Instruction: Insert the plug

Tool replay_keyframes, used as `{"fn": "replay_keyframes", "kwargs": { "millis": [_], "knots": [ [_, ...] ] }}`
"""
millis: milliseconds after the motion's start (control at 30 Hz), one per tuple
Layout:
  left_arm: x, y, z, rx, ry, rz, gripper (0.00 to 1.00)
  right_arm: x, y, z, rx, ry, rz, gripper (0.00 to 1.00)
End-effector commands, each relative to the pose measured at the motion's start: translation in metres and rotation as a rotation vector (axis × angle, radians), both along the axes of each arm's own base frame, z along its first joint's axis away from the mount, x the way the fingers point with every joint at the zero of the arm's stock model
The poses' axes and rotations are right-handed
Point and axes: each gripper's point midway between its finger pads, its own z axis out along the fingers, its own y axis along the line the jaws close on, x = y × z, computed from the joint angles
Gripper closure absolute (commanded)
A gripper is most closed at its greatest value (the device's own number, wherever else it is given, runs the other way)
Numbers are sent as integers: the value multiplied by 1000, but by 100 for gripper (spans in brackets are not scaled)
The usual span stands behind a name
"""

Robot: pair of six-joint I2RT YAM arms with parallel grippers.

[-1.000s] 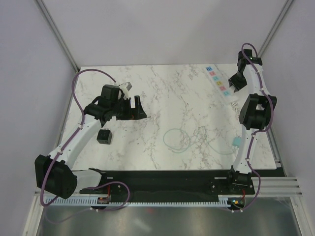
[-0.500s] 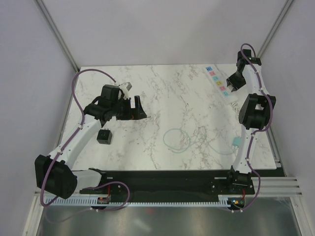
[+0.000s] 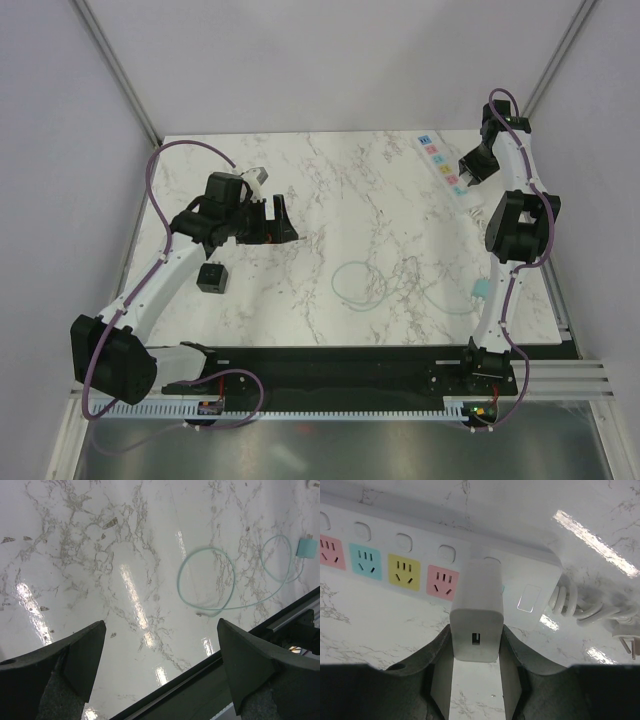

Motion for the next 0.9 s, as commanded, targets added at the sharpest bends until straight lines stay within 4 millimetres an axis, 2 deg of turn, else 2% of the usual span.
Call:
{"fn": "replay_keyframes", "kwargs": {
  "millis": [0, 367, 867],
  "knots": [
    [-1, 3, 3, 24, -40, -21, 0, 1, -3, 14, -7, -29, -17, 100],
    [-1, 3, 4, 25, -47, -19, 0, -7, -7, 5, -19, 10, -25, 100],
    [-2, 4, 5, 26, -50, -15, 0, -15, -9, 14, -27, 16, -41, 100]
  ]
}}
